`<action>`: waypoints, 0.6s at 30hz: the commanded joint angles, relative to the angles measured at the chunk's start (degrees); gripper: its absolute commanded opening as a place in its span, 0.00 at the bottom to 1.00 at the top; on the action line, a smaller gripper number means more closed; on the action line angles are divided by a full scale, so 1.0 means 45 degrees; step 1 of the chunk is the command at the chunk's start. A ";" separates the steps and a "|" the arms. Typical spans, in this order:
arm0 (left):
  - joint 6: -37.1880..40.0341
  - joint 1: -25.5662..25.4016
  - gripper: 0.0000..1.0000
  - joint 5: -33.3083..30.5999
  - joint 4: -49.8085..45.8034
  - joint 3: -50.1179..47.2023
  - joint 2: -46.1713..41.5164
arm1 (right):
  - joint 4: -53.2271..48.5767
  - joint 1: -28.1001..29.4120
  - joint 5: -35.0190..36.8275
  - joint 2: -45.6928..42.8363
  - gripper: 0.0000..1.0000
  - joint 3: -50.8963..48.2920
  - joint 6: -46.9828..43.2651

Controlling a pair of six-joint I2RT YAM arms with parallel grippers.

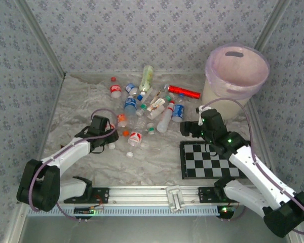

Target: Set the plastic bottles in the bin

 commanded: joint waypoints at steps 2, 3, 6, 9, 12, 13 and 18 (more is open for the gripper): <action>0.1214 -0.0253 0.50 -0.0671 -0.1861 0.1392 -0.0752 | -0.0262 0.0303 -0.2056 0.0684 0.93 0.1354 -0.0196; 0.1393 -0.0263 0.49 -0.0805 -0.2297 0.1661 -0.1074 | -0.0073 0.0360 -0.2484 0.0872 0.92 0.1580 -0.0101; 0.1834 -0.0320 0.44 -0.0751 -0.3402 0.2423 -0.2286 | 0.0437 0.0564 -0.3731 0.1809 0.90 0.2652 0.0233; 0.2222 -0.0808 0.43 0.0056 -0.3336 0.2644 -0.3558 | 0.0740 0.1014 -0.4660 0.3157 0.89 0.4093 0.0624; 0.2415 -0.1546 0.43 0.2387 -0.1318 0.2142 -0.4515 | 0.1308 0.1531 -0.5623 0.4655 0.89 0.5705 0.0954; 0.2437 -0.1804 0.43 0.3086 -0.0421 0.1865 -0.4750 | 0.1470 0.1690 -0.5996 0.5177 0.89 0.6213 0.1010; 0.2693 -0.2866 0.40 0.4164 0.1543 0.1189 -0.5311 | 0.1839 0.1809 -0.7336 0.7015 0.92 0.7999 0.1349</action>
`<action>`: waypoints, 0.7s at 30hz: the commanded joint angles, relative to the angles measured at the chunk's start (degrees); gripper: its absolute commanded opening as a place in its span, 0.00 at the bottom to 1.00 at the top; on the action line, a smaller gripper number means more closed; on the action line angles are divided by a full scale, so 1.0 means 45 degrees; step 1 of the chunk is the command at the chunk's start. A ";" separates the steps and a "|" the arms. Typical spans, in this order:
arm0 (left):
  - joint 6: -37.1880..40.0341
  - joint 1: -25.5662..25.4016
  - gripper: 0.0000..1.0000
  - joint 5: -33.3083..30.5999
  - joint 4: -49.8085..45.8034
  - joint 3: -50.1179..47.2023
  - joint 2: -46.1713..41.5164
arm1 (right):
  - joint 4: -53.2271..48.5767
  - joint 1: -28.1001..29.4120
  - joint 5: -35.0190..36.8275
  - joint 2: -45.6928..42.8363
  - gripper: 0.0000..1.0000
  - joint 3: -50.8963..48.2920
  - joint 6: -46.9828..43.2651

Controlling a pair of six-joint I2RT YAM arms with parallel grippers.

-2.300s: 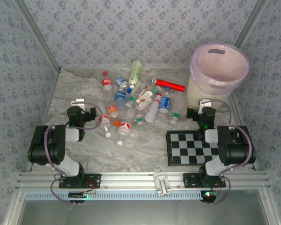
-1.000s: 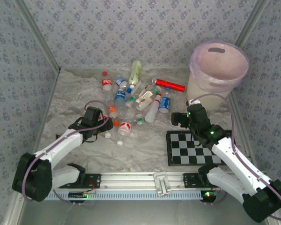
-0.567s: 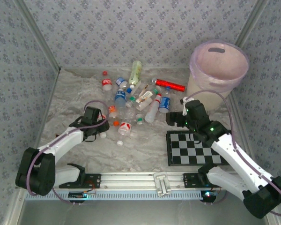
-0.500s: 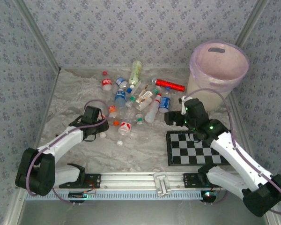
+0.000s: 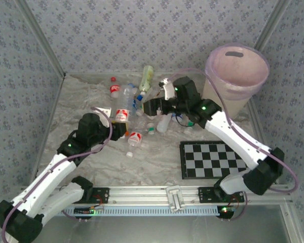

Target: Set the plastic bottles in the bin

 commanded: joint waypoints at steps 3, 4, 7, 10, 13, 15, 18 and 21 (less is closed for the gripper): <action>0.0600 -0.0785 0.38 0.1378 0.1723 -0.0244 -0.0115 | -0.0630 -0.0051 -0.1431 0.1646 1.00 0.2044 -0.0039; 0.0619 -0.0844 0.38 0.1378 0.1740 -0.0224 -0.0067 | -0.0785 -0.0090 -0.1445 0.1921 1.00 0.2287 -0.0086; 0.0657 -0.0962 0.37 0.1456 0.1969 -0.0250 0.0045 | -0.0738 -0.0325 -0.1461 0.2500 1.00 0.2627 0.0009; 0.0688 -0.1028 0.36 0.1482 0.2116 -0.0209 0.0111 | -0.0670 -0.0526 -0.1749 0.2981 0.97 0.2916 0.0206; 0.0783 -0.1046 0.35 0.1483 0.2127 -0.0126 0.0177 | -0.0551 -0.0625 -0.1835 0.3184 0.91 0.3040 0.0232; 0.0806 -0.1046 0.35 0.1473 0.2190 -0.0136 0.0201 | -0.0496 -0.0703 -0.1855 0.3243 0.84 0.3046 0.0248; 0.0787 -0.1048 0.35 0.1388 0.2271 -0.0165 0.0255 | -0.0458 -0.0838 -0.1952 0.3285 0.74 0.3027 0.0324; 0.0748 -0.1050 0.36 0.1271 0.2266 -0.0124 0.0432 | -0.0431 -0.0919 -0.1984 0.3109 0.63 0.3022 0.0388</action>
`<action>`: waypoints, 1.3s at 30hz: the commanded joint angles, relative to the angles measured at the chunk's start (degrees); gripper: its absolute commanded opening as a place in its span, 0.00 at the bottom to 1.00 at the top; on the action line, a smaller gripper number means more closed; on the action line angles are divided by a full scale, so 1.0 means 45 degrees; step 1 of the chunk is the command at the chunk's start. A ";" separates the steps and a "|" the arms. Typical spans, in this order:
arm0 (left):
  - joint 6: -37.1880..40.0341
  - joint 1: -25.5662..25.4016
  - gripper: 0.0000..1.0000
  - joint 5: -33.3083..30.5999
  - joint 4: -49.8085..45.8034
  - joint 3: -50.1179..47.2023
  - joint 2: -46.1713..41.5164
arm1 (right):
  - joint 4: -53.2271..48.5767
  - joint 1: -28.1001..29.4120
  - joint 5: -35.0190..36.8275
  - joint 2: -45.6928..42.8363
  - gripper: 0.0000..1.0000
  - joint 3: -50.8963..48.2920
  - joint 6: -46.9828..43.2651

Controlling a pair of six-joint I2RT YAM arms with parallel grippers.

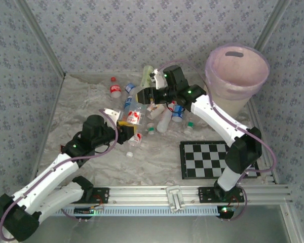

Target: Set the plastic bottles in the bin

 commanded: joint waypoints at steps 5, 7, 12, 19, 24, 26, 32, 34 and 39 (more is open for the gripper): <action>0.0003 -0.0088 0.45 0.0250 0.0870 0.0371 0.0312 | -0.0381 -0.0290 0.0184 -0.0628 0.56 0.0719 -0.0266; -0.0147 -0.0103 0.61 0.0312 0.0823 0.0505 0.0343 | -0.0867 -0.0499 0.0544 -0.0954 0.55 0.1093 -0.0693; -0.0632 -0.0152 0.80 0.0005 0.0760 0.0493 0.0494 | -0.2684 -0.1590 0.3592 -0.2566 0.47 0.2489 -0.2150; -0.0936 -0.0132 0.83 -0.1506 -0.0242 0.1083 0.1620 | -0.3110 -0.4257 0.7819 -0.4416 0.35 0.3397 -0.4342; -0.0596 0.0021 0.83 -0.1585 -0.0846 0.1499 0.2356 | -0.2806 -0.6432 0.9022 -0.4895 0.33 0.3606 -0.4993; -0.0625 0.0118 0.83 -0.1396 -0.0766 0.1507 0.2598 | -0.3154 -0.7471 0.9042 -0.4731 0.32 0.4026 -0.4910; -0.0778 0.0322 0.83 -0.1307 -0.0564 0.1518 0.3007 | -0.2765 -0.8972 0.9775 -0.3942 0.26 0.4628 -0.5222; -0.0810 0.0452 0.83 -0.1333 -0.0769 0.1567 0.3038 | -0.2861 -0.8972 1.0049 -0.3409 0.24 0.4825 -0.5550; -0.0847 0.0608 0.83 -0.1669 -0.1274 0.1475 0.2812 | -0.2991 -0.9006 1.0870 -0.1724 0.18 0.4746 -0.6297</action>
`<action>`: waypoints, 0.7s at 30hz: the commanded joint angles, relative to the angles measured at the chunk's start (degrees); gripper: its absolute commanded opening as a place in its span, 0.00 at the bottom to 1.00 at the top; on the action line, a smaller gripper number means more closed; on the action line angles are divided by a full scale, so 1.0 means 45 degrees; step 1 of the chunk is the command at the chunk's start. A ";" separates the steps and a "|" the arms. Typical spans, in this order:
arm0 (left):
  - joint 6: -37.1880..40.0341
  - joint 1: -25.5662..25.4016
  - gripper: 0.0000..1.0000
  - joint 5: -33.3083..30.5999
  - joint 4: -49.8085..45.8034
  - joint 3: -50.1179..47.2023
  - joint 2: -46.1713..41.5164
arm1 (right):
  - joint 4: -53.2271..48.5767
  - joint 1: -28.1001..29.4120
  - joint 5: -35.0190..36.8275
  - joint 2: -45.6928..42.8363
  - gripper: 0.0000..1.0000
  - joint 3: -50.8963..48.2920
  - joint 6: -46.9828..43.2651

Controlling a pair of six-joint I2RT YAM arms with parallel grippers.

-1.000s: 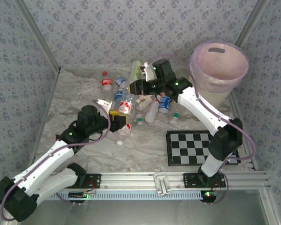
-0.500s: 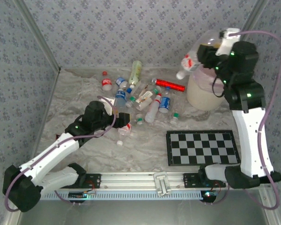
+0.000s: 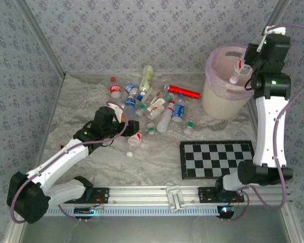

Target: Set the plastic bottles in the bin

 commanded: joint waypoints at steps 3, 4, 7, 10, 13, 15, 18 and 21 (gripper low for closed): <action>-0.0103 0.0133 0.83 -0.0341 -0.0562 0.0183 -0.0550 | -0.0420 -0.0065 0.0847 0.1629 0.17 0.0184 -0.0842; -0.0092 0.0180 0.83 -0.0342 -0.0580 0.0126 -0.0638 | -0.0653 -0.0076 0.0867 0.1908 0.17 0.0250 -0.0846; -0.0009 0.0314 0.83 -0.0209 -0.0699 0.0040 -0.0721 | -0.1294 -0.0082 0.0831 0.2759 0.18 0.0466 -0.0749; -0.0006 0.0357 0.83 -0.0108 -0.0855 0.0052 -0.0621 | -0.1692 -0.0130 0.0795 0.3657 0.18 0.0639 -0.0728; -0.0045 0.0364 0.83 -0.0117 -0.0945 0.0054 -0.0560 | -0.2570 -0.0247 0.0613 0.4731 0.18 0.1302 -0.0614; -0.0045 0.0359 0.83 -0.0159 -0.1012 0.0054 -0.0577 | -0.3296 -0.0316 0.0300 0.5506 0.19 0.1829 -0.0519; -0.0044 0.0378 0.83 -0.0207 -0.1110 0.0079 -0.0637 | -0.4130 -0.0465 -0.0005 0.6480 0.20 0.2460 -0.0380; -0.0060 0.0398 0.83 -0.0244 -0.1178 0.0057 -0.0657 | -0.4542 -0.0564 -0.0529 0.7173 0.22 0.2687 -0.0299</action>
